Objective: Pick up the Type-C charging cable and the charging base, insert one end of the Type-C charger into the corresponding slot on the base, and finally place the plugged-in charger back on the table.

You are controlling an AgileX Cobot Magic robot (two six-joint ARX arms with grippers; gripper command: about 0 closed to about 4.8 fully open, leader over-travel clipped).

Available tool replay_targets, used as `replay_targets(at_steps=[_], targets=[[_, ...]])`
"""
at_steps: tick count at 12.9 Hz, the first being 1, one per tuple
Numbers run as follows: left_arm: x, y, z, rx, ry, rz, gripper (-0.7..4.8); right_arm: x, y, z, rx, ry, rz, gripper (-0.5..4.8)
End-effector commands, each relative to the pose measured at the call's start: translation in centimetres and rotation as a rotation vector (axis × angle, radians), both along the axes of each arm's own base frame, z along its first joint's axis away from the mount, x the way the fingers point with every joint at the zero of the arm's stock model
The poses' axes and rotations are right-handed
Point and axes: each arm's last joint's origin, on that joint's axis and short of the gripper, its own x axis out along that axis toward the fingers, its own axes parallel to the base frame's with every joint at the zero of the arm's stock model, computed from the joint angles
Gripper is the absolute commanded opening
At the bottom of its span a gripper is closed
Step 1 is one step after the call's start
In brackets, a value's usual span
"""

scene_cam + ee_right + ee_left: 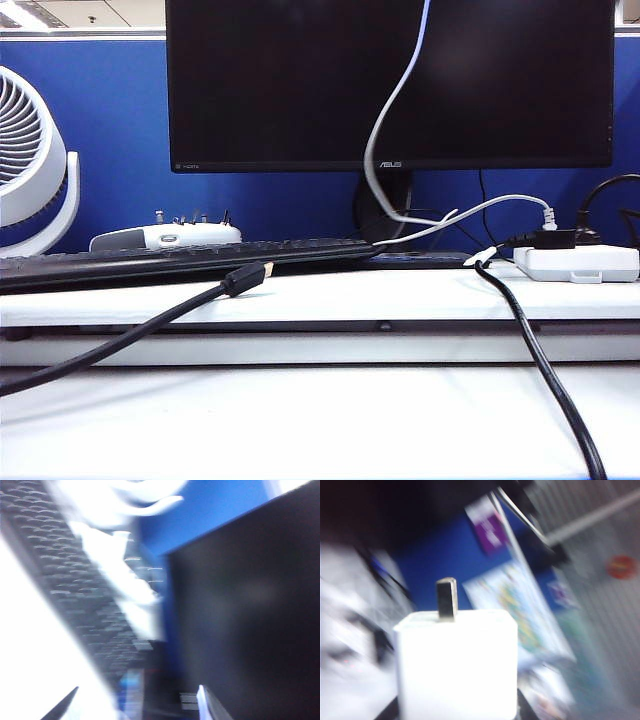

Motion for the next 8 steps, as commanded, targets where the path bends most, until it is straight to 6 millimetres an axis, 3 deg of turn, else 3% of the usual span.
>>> replay_targets(at_steps=[1, 3, 8], targets=[[0.4, 0.5, 0.0, 0.143, -0.176, 0.202, 0.98, -0.7, -0.4, -0.5, 0.016, 0.135, 0.008, 3.05], [1.3, 0.4, -0.7, 0.224, -0.183, 0.303, 0.98, -1.3, -0.7, -0.9, 0.029, 0.244, 0.049, 3.05], [4.7, -1.8, -3.5, 0.314, -0.144, 0.264, 0.98, -2.7, -0.8, -0.7, 0.162, 0.456, 0.260, 3.05]])
